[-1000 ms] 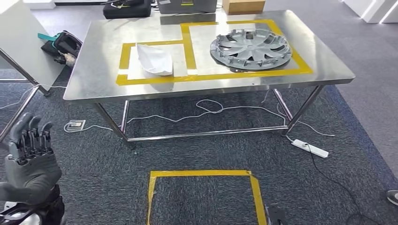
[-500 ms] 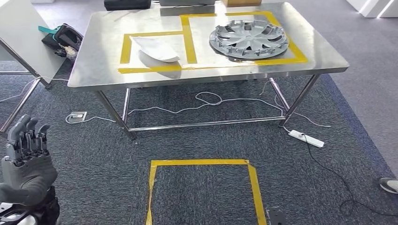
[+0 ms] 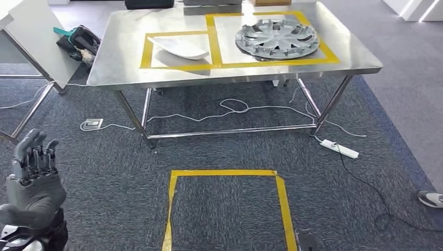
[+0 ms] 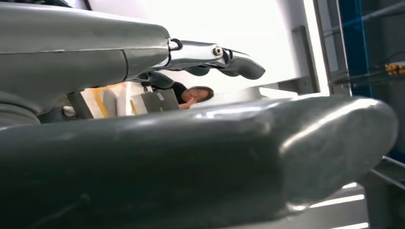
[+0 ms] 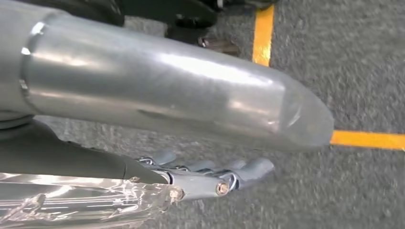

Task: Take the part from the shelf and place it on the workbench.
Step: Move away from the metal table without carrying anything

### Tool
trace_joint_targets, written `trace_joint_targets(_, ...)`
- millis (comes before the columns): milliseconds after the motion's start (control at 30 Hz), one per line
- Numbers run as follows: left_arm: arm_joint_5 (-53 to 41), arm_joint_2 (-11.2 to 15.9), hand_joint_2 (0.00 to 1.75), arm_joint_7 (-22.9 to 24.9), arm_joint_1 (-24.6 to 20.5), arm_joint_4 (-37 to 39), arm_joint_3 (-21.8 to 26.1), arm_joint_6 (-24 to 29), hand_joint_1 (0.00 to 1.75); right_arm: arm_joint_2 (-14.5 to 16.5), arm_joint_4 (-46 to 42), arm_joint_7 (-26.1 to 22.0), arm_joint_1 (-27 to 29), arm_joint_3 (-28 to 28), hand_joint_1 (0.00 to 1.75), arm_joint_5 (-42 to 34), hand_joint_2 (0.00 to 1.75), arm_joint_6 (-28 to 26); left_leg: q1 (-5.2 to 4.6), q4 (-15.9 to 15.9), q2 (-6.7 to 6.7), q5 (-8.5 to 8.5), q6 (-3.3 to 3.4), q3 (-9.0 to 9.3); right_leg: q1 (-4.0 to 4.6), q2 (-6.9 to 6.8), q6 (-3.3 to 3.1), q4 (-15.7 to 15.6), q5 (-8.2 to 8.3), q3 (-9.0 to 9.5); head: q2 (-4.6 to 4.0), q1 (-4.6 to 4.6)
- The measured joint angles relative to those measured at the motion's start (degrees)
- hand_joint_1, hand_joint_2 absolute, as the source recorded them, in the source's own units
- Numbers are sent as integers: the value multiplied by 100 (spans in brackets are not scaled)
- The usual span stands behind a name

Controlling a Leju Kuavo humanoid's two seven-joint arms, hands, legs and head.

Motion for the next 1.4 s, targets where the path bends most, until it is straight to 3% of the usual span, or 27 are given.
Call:
trace_joint_targets(33,-10,3,0,1,13,0,-1,15,0,-2,0,3,4,0,0,2,0,-3,9,8,-2,-2,-35,-20,-1,-7,-52,7,46,-60,-1,8)
trace_joint_targets(67,-18,8,0,1,26,0,-2,26,0,-4,0,7,6,-1,0,3,0,-5,18,74,-5,-116,-71,-56,-6,-15,-116,8,100,-111,-1,-1)
trace_joint_targets(133,-23,21,0,1,42,0,-2,36,0,-7,0,6,1,-1,0,8,0,-7,35,513,-10,-652,-131,-193,-21,-33,-213,2,243,-229,-1,-23)
trace_joint_targets(200,-26,30,0,1,45,1,-2,37,0,-7,0,6,0,-1,0,11,0,-7,46,1269,-10,-1190,-171,-349,-20,-36,-235,8,403,-403,-1,-38)
trace_joint_targets(233,-25,32,0,2,47,1,-2,37,0,-7,-1,6,3,-1,0,13,0,-7,48,1559,-10,-1267,-182,-369,-20,-40,-228,13,484,-507,-1,-37)
trace_joint_targets(267,-26,33,0,1,48,2,-2,37,0,-7,-1,5,6,-1,0,14,0,-7,51,1698,-10,-1204,-185,-315,-20,-45,-218,18,564,-613,-1,-38)
trace_joint_targets(333,-26,36,0,1,47,2,-2,37,0,-8,-2,5,0,-1,0,15,0,-7,57,1426,-10,-895,-171,49,-20,-49,-193,25,715,-804,-1,-37)
trace_joint_targets(367,-26,36,0,1,42,2,-2,37,0,-9,-2,5,-4,-2,0,15,0,-7,59,1057,-12,-824,-159,374,-15,-43,-172,29,784,-881,-1,-38)
trace_joint_targets(433,-26,36,0,1,25,-1,-3,37,0,-9,-2,2,-16,-3,0,16,0,-7,47,228,-21,-915,-107,965,-6,-31,-115,41,927,-997,-1,-32)
trace_joint_targets(467,-26,36,0,1,22,-2,-3,37,0,-9,-2,1,-17,-3,0,17,0,-7,27,-36,-25,-979,-73,1113,-9,-29,-84,31,1005,-1037,-1,-32)
trace_joint_targets(533,-26,39,0,1,32,-2,-2,37,0,-9,-2,-1,6,-3,0,17,0,-9,-3,-159,-22,-935,23,1058,-40,-26,-21,-5,1130,-1101,-1,-34)
trace_joint_targets(567,-26,40,0,1,40,-1,-1,38,0,-10,-2,1,31,-3,0,17,0,-12,-8,-158,-17,-870,69,997,-55,-26,10,23,1058,-1142,-1,-33)
trace_joint_targets(600,-28,41,0,1,45,-1,-1,47,0,-10,-1,-1,58,-3,0,17,0,-21,-4,-161,-13,-804,117,932,-62,-24,38,158,863,-1202,-1,-21)
trace_joint_targets(700,-78,39,0,2,53,0,-2,152,0,-11,0,-14,84,-4,0,33,0,-40,-13,-163,0,-620,194,707,-60,-23,79,1188,16,-1448,-1,12)
trace_joint_targets(733,-95,39,0,2,55,0,-2,205,0,-15,0,-9,83,-3,0,39,0,-34,-23,-162,16,-553,202,624,-58,-22,82,1539,-58,-1491,-1,14)
trace_joint_targets(800,-78,36,0,2,57,-1,-3,294,0,-25,0,8,92,-4,0,44,0,-10,-38,-156,66,-419,200,452,-50,-27,70,1811,211,-1380,-1,16)
trace_joint_targets(833,-49,31,0,2,57,-1,-3,317,0,-33,0,15,95,-4,0,44,0,4,-43,-149,94,-358,189,372,-41,-52,58,1678,406,-1187,-1,19)
trace_joint_targets(867,-16,24,0,2,57,-5,-2,327,0,-38,-1,16,91,-5,0,44,0,13,-45,-136,121,-308,170,309,-25,-128,41,1373,482,-900,-1,18)
trace_joint_targets(900,10,17,0,1,57,-14,0,328,0,-44,-2,13,77,-5,0,45,0,19,-52,-112,155,-274,147,260,0,-221,23,947,431,-554,-1,21)
trace_joint_targets(933,25,11,0,1,54,-23,2,324,0,-50,-3,8,51,-5,0,46,0,22,-61,-81,200,-247,118,222,21,-296,-6,516,277,-260,-1,23)
trace_joint_targets(1000,35,2,0,0,47,-38,7,315,0,-57,-6,-3,4,-5,0,48,0,26,-77,-30,275,-222,77,178,46,-350,-54,-19,7,42,-1,28)
trace_joint_targets(1133,36,-9,0,0,36,-40,7,297,0,-61,-7,-9,-1,-5,0,46,0,28,-73,-11,342,-195,49,155,45,-290,-100,-82,-27,9,-1,30)
trace_joint_targets(1200,30,-25,0,1,28,-34,7,249,0,-68,-7,-6,58,-13,0,45,0,33,-33,554,228,-628,-53,-49,37,-139,-196,-58,97,-85,1,16)
trace_joint_targets(1267,16,-38,0,2,31,-8,5,216,0,-75,-7,1,109,-22,0,50,0,39,2,1412,68,-1174,-149,-343,30,33,-265,-38,238,-199,1,1)
trace_joint_targets(1300,11,-42,0,2,34,14,5,215,0,-77,-7,2,118,-23,0,51,0,42,4,1591,59,-1206,-152,-379,32,92,-263,-29,273,-248,1,1)
trace_joint_targets(1333,11,-44,0,2,32,40,5,214,0,-81,-7,1,130,-24,0,51,0,46,8,1554,50,-1123,-147,-311,32,151,-256,-18,300,-290,1,1)
trace_joint_targets(1400,14,-46,0,2,17,118,7,219,0,-88,-7,-7,145,-26,0,51,0,55,22,931,-68,-786,-114,102,29,272,-232,9,333,-350,0,2)
